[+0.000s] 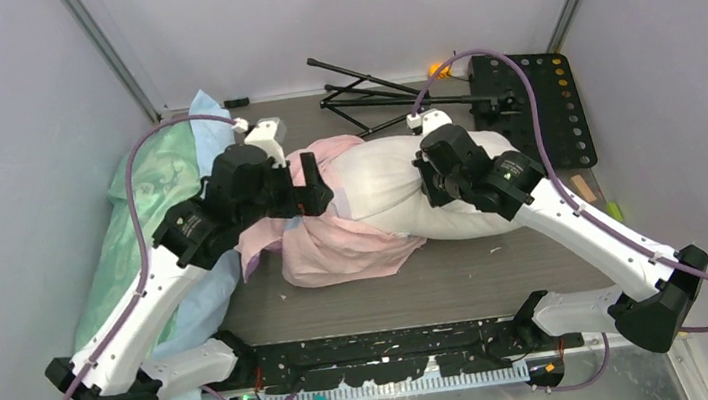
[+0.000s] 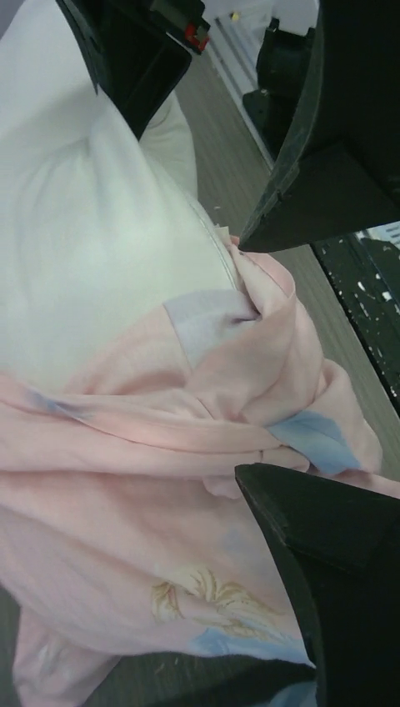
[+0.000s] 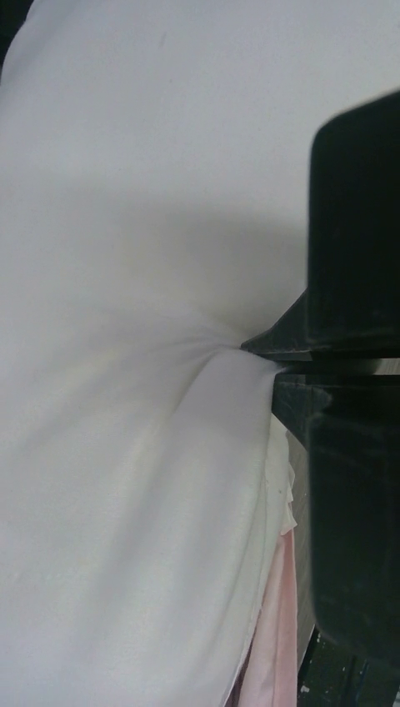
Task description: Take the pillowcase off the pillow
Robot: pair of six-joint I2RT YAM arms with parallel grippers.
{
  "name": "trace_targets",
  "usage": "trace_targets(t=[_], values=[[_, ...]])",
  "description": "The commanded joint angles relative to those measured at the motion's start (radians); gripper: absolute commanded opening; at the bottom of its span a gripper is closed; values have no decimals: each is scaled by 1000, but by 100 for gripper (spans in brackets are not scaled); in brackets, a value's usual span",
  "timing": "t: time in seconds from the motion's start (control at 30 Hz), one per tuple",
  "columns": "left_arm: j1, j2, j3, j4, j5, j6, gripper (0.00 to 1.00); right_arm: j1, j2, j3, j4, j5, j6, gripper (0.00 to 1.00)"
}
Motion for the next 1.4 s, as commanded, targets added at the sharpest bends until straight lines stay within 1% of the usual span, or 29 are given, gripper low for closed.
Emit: trace_targets(t=[0.0, 0.1, 0.17, 0.27, 0.33, 0.43, 0.53, 0.6, 0.67, 0.77, 0.8, 0.9, 1.0, 1.07, 1.17, 1.23, 1.33, 1.37], values=[[-169, 98, 190, -160, -460, 8, 100, -11, -35, 9, 94, -22, 34, 0], [-268, 201, 258, -193, -603, 53, 100, -10, -39, 6, 99, -31, 36, 0], [-315, 254, 284, -172, -646, 93, 100, -11, -42, 2, 101, -31, 40, 0], [-317, 313, 291, -117, -629, 146, 100, -11, -48, -3, 104, -34, 46, 0], [-317, 351, 301, -120, -615, 151, 100, -11, -54, -5, 104, -32, 49, 0], [-313, 393, 278, -139, -611, 126, 100, -10, -70, -7, 105, -18, 54, 0], [-286, 397, 208, -139, -595, 86, 100, -11, -87, -19, 117, 6, 64, 0], [-245, 383, 153, -153, -598, 62, 100, -10, -96, -27, 114, 67, 87, 0], [-194, 346, 96, -170, -602, 48, 99, -11, -104, -32, 100, 165, 116, 0], [-104, 231, -10, -152, -586, 67, 96, -15, -125, -44, 84, 321, 140, 0], [-47, 186, -40, -140, -569, 83, 95, -23, -135, -48, 79, 353, 140, 0], [102, 75, -113, -119, -497, 142, 94, -75, -169, -55, 67, 404, 138, 0], [231, 45, -136, -127, -434, 193, 92, -132, -214, -63, 67, 416, 144, 0], [279, 44, -141, -133, -406, 212, 90, -149, -253, -61, 67, 435, 145, 0], [317, 32, -160, -106, -369, 212, 82, -153, -292, -48, 67, 465, 138, 0], [332, 26, -168, -86, -358, 210, 71, -153, -307, -34, 64, 473, 130, 0], [341, 31, -164, -71, -353, 209, 58, -153, -320, -11, 43, 482, 120, 0], [343, 34, -161, -68, -348, 209, 50, -153, -328, -5, 43, 470, 111, 0]])
